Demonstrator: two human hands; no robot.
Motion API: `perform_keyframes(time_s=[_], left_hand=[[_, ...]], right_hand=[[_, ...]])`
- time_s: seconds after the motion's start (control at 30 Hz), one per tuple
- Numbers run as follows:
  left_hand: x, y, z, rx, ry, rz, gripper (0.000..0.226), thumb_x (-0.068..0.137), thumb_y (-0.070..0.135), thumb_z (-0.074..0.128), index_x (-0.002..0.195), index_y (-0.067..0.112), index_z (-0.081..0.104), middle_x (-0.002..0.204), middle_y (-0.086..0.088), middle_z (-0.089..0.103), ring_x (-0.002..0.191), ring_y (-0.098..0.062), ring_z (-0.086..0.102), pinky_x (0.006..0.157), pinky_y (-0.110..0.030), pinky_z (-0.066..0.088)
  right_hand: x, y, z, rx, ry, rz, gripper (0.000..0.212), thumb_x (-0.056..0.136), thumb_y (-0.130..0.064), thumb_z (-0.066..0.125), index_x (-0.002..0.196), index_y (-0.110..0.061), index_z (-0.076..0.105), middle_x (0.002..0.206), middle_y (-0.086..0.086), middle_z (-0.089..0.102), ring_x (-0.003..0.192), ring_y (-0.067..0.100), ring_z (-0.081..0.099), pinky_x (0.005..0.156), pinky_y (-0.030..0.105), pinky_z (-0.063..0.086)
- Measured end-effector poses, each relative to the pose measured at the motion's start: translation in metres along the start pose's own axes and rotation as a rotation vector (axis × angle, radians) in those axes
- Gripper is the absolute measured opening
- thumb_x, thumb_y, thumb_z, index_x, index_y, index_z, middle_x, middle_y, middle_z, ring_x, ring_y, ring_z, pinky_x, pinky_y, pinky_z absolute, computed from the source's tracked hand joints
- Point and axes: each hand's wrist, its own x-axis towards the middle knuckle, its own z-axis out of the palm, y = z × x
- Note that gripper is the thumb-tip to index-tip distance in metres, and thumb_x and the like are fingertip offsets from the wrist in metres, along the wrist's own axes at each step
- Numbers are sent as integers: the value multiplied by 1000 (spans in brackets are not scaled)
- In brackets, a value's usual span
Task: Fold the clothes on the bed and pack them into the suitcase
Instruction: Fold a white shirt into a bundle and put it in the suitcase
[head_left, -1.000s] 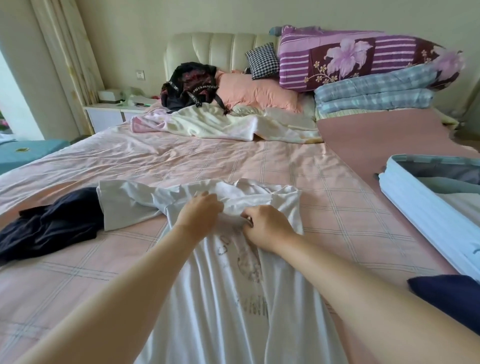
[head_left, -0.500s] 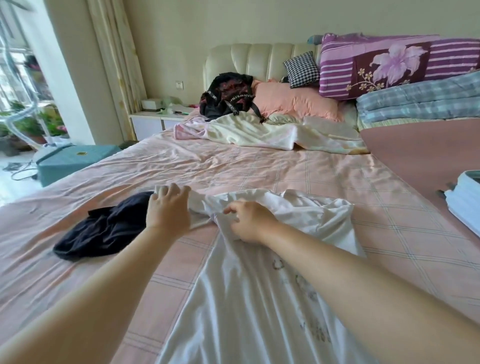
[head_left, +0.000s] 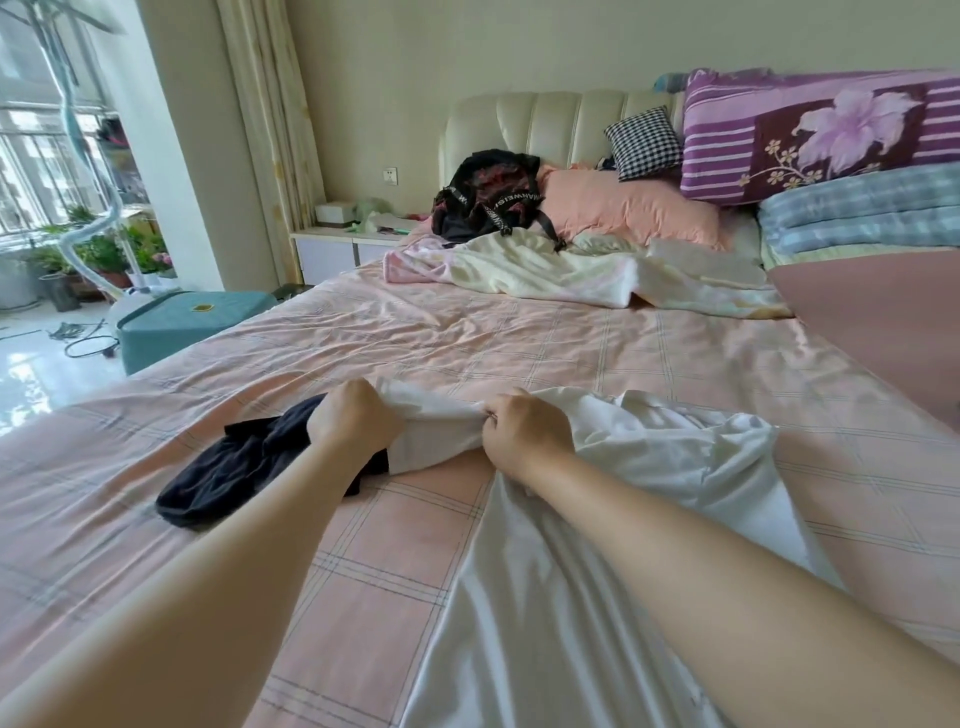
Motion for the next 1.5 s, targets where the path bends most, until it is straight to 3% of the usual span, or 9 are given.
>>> perform_keyframes(time_s=[0.13,0.27,0.43,0.67,0.9,1.17,1.33,1.43,1.5], left_hand=[[-8,30,-13,-297,-52,53,22,86,24,53,72,9,60,70,-6,64,62,-25,57,52,-25,37],[-28,97,-39,-635,-87,112,21,95,23,50,109,13,62,88,-7,65,71,-19,61,53,-26,46],[-80,174,-48,-1080,-708,256,47,96,5,60,135,22,40,115,-17,66,84,-31,75,72,-41,61],[-94,185,-10,-790,-357,298,47,90,-16,30,114,14,58,103,-8,69,77,-21,69,69,-36,56],[-110,145,55,20,-478,676,32,81,34,72,113,32,66,120,9,45,112,-14,44,98,-29,40],[-100,137,66,-58,-285,926,28,78,32,79,105,29,76,118,10,55,115,-11,40,104,-23,32],[-93,137,65,-119,-255,945,21,84,20,70,101,30,79,124,19,61,112,-3,52,102,-22,40],[-97,142,64,27,-395,932,18,88,40,67,100,34,79,127,29,59,113,2,54,94,-6,32],[-96,153,65,56,-509,818,35,88,56,60,89,26,78,106,15,72,95,-8,65,86,-24,49]], right_hand=[[-14,24,-17,29,-116,48,26,86,-23,52,96,-26,75,105,0,69,100,25,63,73,29,43],[-22,36,-49,495,2,177,33,90,-29,60,122,-27,65,115,-6,62,103,14,60,78,22,45],[-29,63,-99,1149,-65,407,64,85,-77,41,128,-34,58,112,0,70,81,20,70,57,29,43],[-62,168,-96,649,183,845,36,90,-27,64,117,-4,67,100,12,66,87,30,64,68,35,52],[-97,200,-103,101,89,726,32,92,-31,63,119,-15,55,122,11,60,106,28,62,79,31,46],[-55,172,-79,-160,27,114,42,94,-37,50,134,-26,60,137,2,51,124,27,46,102,40,37],[-21,174,-71,-322,166,175,19,103,-25,41,109,-17,58,103,5,70,99,27,65,97,41,34],[-17,194,-78,-457,205,130,22,106,-28,39,118,-15,53,113,7,65,97,28,64,87,39,38],[-18,205,-75,-513,85,81,29,105,-35,43,126,-16,47,123,8,57,108,28,58,92,41,38]])
